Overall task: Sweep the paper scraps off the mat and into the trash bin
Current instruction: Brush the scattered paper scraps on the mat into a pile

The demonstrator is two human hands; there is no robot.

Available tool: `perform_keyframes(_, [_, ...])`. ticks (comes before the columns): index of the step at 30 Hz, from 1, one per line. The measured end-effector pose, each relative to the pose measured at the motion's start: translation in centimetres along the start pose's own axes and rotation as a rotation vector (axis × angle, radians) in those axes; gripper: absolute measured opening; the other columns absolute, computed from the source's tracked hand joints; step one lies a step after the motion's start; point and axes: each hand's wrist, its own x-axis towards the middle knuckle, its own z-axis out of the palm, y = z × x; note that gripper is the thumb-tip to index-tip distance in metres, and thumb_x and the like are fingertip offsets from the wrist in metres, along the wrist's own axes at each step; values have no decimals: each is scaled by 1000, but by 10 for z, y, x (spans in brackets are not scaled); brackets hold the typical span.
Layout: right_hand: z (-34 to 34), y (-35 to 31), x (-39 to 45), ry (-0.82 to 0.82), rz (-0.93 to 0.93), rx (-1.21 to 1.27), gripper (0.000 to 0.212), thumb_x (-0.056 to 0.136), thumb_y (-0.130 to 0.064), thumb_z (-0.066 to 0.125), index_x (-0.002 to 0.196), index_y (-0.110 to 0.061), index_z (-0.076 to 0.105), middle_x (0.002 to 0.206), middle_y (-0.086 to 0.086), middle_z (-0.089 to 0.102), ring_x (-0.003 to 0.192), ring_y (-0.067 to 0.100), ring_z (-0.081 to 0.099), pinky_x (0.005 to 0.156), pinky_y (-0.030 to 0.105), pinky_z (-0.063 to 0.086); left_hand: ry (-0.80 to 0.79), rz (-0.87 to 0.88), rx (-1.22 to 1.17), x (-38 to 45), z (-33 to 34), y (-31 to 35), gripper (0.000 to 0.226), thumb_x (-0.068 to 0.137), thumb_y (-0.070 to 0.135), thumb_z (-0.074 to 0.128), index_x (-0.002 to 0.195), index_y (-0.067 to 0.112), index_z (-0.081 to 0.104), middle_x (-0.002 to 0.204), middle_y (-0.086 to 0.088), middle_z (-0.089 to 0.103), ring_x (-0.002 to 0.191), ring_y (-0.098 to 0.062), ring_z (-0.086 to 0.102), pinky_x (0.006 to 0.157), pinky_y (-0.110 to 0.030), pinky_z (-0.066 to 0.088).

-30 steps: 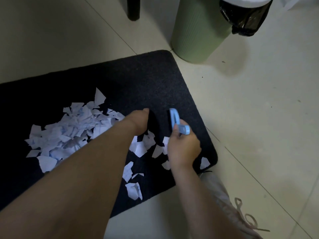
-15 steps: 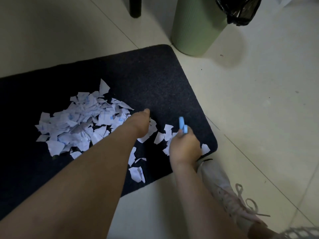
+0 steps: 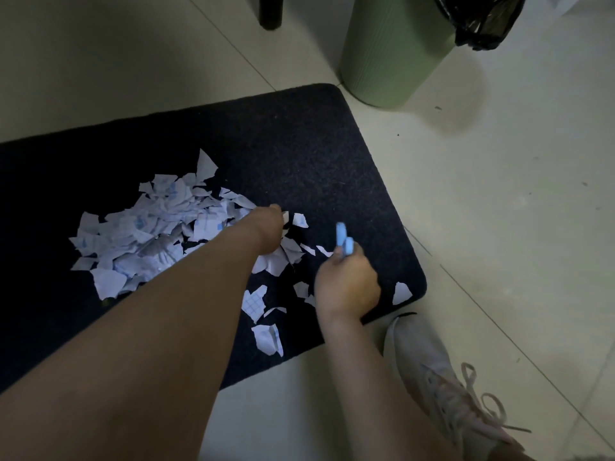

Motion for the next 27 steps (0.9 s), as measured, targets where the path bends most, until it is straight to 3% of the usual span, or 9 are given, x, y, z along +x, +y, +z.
perform_keyframes(2, [9,-13,-11,-71,-33,-2,27,96,-26,45,119,-19,59,93,4,70,77,20,62,74,33,49,24,-3,-8,-2,0,0,37,97,5,42,133,-4,38,132,-20,52,122,-33,52,100,-36,42])
perform_keyframes(7, [16,-40,-27,-210,-74,116,30,98,-31,42,112,-14,62,91,2,69,83,20,63,85,36,48,-2,-47,19,-5,-10,4,49,98,14,46,141,-1,29,141,-14,45,131,-27,46,109,-38,33])
perform_keyframes(10, [7,-33,-21,-127,-47,137,29,97,-33,45,105,-12,64,79,1,65,77,21,62,72,31,48,-46,-65,45,-4,-9,2,71,97,26,51,151,3,10,152,-11,29,140,-26,35,112,-43,29])
perform_keyframes(13, [-13,-9,-6,8,-18,138,26,96,-31,47,101,-11,65,75,2,62,73,25,62,63,28,41,33,0,-132,-1,8,-5,41,101,12,36,140,-1,35,137,-22,48,125,-35,48,100,-39,40])
perform_keyframes(16, [-30,21,10,66,44,98,28,98,-29,44,108,-11,63,71,-2,54,72,23,54,64,29,39,133,63,-181,-12,14,-6,37,97,6,41,134,2,39,130,-21,53,116,-35,54,96,-39,43])
perform_keyframes(20, [-49,49,23,135,98,87,29,99,-27,41,111,-11,62,73,-3,49,73,23,49,66,29,35,58,138,-163,-24,20,4,62,89,-6,47,146,7,27,143,-16,38,127,-30,47,104,-36,42])
perform_keyframes(25, [-57,67,32,155,120,68,26,100,-25,40,108,-13,61,79,1,49,73,22,44,66,28,31,55,220,36,-24,30,28,77,86,-6,49,152,17,17,159,-18,13,146,-31,20,114,-39,34])
perform_keyframes(27, [-55,73,34,167,102,65,26,99,-25,40,111,-17,62,80,-1,51,73,21,44,65,28,31,42,236,112,-23,35,34,76,87,-2,50,152,18,17,159,-17,13,146,-30,21,115,-37,32])
